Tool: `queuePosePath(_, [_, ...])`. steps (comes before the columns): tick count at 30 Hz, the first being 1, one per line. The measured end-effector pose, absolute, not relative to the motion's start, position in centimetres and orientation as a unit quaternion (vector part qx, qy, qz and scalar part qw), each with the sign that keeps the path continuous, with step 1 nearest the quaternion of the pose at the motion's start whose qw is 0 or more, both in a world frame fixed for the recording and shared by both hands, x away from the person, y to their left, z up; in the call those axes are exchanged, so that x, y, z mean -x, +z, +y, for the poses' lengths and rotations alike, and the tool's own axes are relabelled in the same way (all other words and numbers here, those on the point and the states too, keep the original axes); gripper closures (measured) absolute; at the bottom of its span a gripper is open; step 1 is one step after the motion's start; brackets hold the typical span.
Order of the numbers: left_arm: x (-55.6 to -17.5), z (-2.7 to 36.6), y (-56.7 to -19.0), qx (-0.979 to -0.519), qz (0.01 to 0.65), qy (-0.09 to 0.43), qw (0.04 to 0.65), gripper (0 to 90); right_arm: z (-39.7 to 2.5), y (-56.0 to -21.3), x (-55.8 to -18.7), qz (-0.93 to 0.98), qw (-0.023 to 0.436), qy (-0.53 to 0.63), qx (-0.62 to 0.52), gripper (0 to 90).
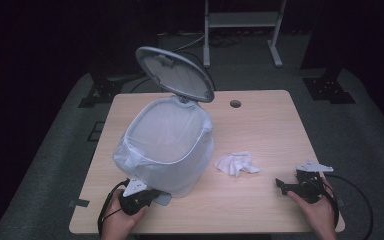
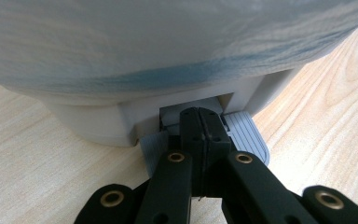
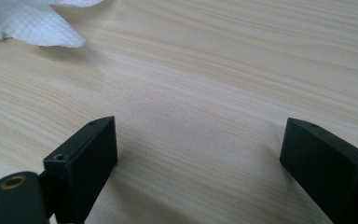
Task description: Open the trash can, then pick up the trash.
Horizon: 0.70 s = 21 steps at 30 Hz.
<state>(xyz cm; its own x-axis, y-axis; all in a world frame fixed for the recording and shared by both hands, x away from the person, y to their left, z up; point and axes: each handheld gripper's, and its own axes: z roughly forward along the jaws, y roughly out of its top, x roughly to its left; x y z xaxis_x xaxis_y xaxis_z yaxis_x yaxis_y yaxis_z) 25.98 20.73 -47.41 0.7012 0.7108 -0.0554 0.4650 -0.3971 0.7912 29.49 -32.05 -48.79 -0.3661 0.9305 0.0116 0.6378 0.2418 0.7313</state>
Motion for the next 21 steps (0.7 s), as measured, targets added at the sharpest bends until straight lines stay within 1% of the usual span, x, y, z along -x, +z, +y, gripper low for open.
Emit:
queuePosePath(12, [-25.9,20.9,-47.6,-0.818,0.357,0.148,0.426,89.5,-32.1,-48.7,-29.4,0.754,0.217,0.33,-0.525,10.2])
queuePosePath(21, [-26.0,20.9,-47.6,-0.816,0.36,0.146,0.427,89.5,-31.9,-47.3,-29.2,0.75,0.218,0.353,-0.516,10.3])
